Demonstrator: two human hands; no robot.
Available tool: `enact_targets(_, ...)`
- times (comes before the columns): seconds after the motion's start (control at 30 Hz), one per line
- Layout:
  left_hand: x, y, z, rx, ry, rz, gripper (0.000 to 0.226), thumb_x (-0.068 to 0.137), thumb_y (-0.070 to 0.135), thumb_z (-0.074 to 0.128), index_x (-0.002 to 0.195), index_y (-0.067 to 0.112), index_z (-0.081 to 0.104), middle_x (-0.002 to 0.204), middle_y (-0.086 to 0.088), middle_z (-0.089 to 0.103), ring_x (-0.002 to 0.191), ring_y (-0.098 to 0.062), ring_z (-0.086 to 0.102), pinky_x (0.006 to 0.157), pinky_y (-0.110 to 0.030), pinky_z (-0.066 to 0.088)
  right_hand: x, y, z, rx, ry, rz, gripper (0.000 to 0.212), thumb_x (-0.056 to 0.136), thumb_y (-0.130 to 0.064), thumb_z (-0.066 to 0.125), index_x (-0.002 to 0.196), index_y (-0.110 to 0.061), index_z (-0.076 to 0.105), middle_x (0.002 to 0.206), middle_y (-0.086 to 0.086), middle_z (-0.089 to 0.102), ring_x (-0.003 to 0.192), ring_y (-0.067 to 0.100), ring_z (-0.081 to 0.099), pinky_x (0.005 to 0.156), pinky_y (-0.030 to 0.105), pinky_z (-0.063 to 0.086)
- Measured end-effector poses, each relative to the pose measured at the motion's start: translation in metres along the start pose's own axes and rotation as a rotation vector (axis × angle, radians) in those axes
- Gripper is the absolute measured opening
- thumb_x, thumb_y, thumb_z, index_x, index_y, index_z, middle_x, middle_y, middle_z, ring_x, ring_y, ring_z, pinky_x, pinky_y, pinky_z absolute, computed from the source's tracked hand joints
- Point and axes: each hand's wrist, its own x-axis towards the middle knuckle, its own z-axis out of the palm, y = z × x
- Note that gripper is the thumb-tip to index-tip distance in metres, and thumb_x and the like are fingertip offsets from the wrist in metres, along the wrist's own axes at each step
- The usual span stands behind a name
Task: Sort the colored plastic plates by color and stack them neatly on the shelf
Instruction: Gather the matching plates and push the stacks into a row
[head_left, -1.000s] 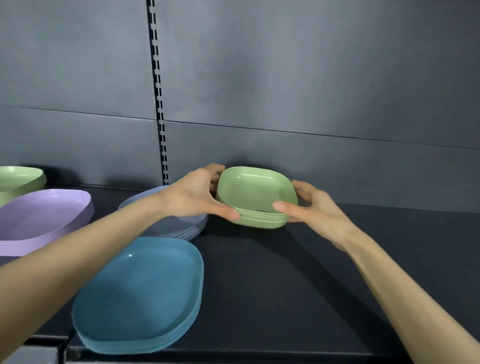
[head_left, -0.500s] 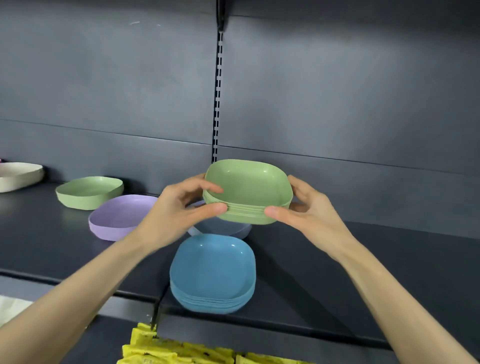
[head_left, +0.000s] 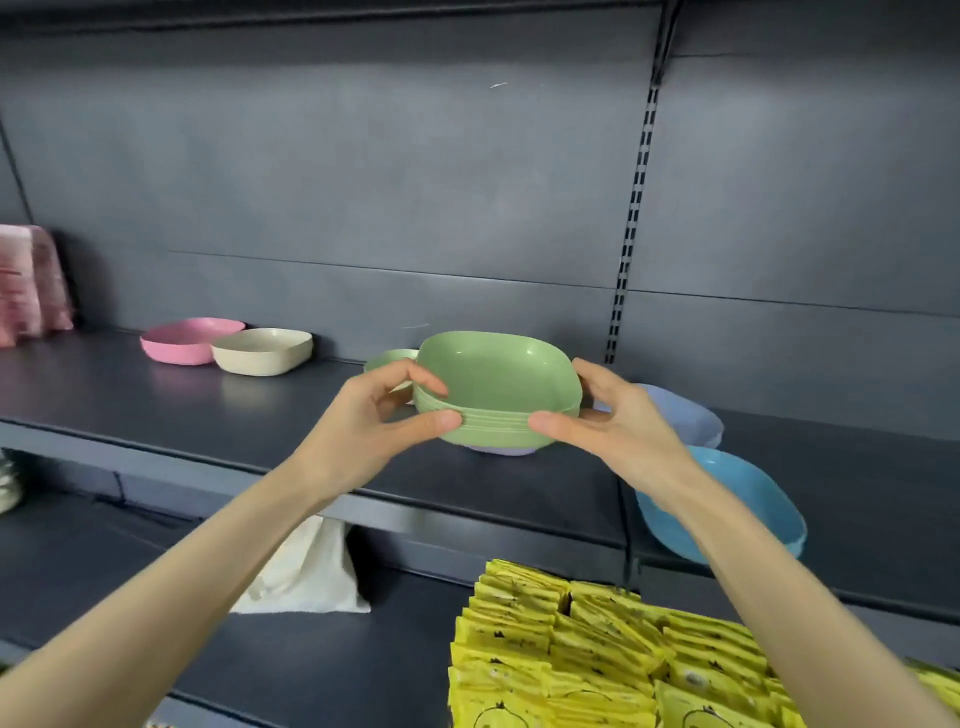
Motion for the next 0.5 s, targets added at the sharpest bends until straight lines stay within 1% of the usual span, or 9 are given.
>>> enact_targets(0.07, -0.011, -0.008, -0.032, -0.037, 0.019, -0.036, 0.039, 0.068, 0.019, 0.073, 0.103, 0.010, 0.059, 0.103, 0.008, 0.067, 0.094, -0.007, 0.063, 0.084, -0.018, 0.050, 0.008, -0.004, 0.034, -0.009, -0.002, 0.014, 0.057, 0.074, -0.020, 0.077, 0.126, -0.018, 0.053, 0.114, -0.007, 0.065, 0.089, -0.005, 0.065, 0.076, 0.011, 0.051)
enact_targets(0.1, -0.015, -0.012, -0.046, -0.053, 0.036, -0.054, 0.046, 0.067, 0.021, 0.074, 0.109, 0.014, 0.057, 0.112, 0.003, 0.066, 0.101, -0.010, 0.063, 0.087, -0.020, 0.050, 0.012, -0.007, 0.049, -0.011, 0.000, 0.025, 0.058, 0.074, -0.022, 0.077, 0.127, -0.019, 0.053, 0.116, -0.008, 0.064, 0.088, -0.008, 0.063, 0.073, 0.008, 0.050)
enact_targets(0.17, -0.020, -0.019, -0.072, -0.079, 0.072, -0.079, 0.057, 0.068, 0.016, 0.073, 0.120, 0.014, 0.051, 0.120, 0.000, 0.063, 0.106, -0.009, 0.063, 0.087, -0.017, 0.050, 0.021, -0.011, 0.076, -0.016, 0.017, 0.030, 0.057, 0.074, -0.022, 0.077, 0.126, -0.023, 0.053, 0.116, -0.009, 0.062, 0.084, -0.011, 0.063, 0.062, 0.003, 0.046)
enact_targets(0.2, -0.020, -0.023, -0.085, -0.092, 0.083, -0.089, 0.062, 0.069, 0.014, 0.073, 0.126, 0.013, 0.047, 0.122, 0.001, 0.062, 0.108, -0.008, 0.062, 0.086, -0.015, 0.049, 0.027, -0.013, 0.088, -0.026, 0.024, 0.031, 0.053, 0.074, -0.023, 0.077, 0.122, -0.026, 0.055, 0.113, -0.009, 0.064, 0.083, -0.008, 0.064, 0.060, 0.002, 0.045)
enact_targets(0.27, -0.018, -0.034, -0.109, -0.098, 0.094, -0.113, 0.077, 0.068, 0.019, 0.079, 0.135, 0.013, 0.041, 0.127, 0.005, 0.060, 0.113, -0.006, 0.059, 0.091, -0.016, 0.048, 0.040, -0.016, 0.110, -0.024, 0.035, 0.023, 0.037, 0.075, -0.018, 0.077, 0.103, -0.033, 0.058, 0.100, -0.012, 0.067, 0.076, -0.008, 0.065, 0.060, 0.002, 0.045)
enact_targets(0.33, -0.014, -0.048, -0.132, -0.095, 0.097, -0.139, 0.090, 0.064, 0.027, 0.086, 0.139, 0.013, 0.038, 0.131, 0.006, 0.058, 0.119, -0.006, 0.055, 0.100, -0.022, 0.045, 0.056, -0.016, 0.131, -0.013, 0.033, 0.012, 0.035, 0.076, -0.013, 0.076, 0.090, -0.037, 0.055, 0.090, -0.015, 0.067, 0.072, -0.009, 0.064, 0.060, 0.002, 0.044)
enact_targets(0.37, -0.011, -0.054, -0.141, -0.099, 0.099, -0.146, 0.089, 0.063, 0.025, 0.086, 0.139, 0.013, 0.039, 0.130, 0.007, 0.058, 0.119, -0.005, 0.055, 0.101, -0.022, 0.045, 0.064, -0.015, 0.141, -0.006, 0.034, 0.012, 0.035, 0.075, -0.014, 0.076, 0.089, -0.038, 0.055, 0.092, -0.012, 0.068, 0.078, -0.004, 0.066, 0.063, 0.004, 0.047)
enact_targets(0.43, -0.004, -0.069, -0.158, -0.102, 0.111, -0.145, 0.079, 0.065, 0.017, 0.081, 0.135, 0.013, 0.045, 0.127, 0.008, 0.060, 0.118, -0.004, 0.056, 0.098, -0.017, 0.045, 0.082, -0.010, 0.161, 0.009, 0.041, 0.026, 0.036, 0.072, -0.021, 0.079, 0.096, -0.035, 0.057, 0.108, -0.003, 0.067, 0.093, 0.006, 0.067, 0.072, 0.010, 0.051)
enact_targets(0.5, 0.005, -0.085, -0.174, -0.097, 0.116, -0.134, 0.069, 0.069, 0.011, 0.078, 0.131, 0.014, 0.049, 0.125, 0.007, 0.062, 0.116, -0.005, 0.057, 0.094, -0.014, 0.046, 0.101, -0.001, 0.178, 0.023, 0.037, 0.032, 0.043, 0.070, -0.026, 0.080, 0.103, -0.037, 0.056, 0.119, -0.001, 0.062, 0.098, 0.006, 0.065, 0.073, 0.009, 0.050)
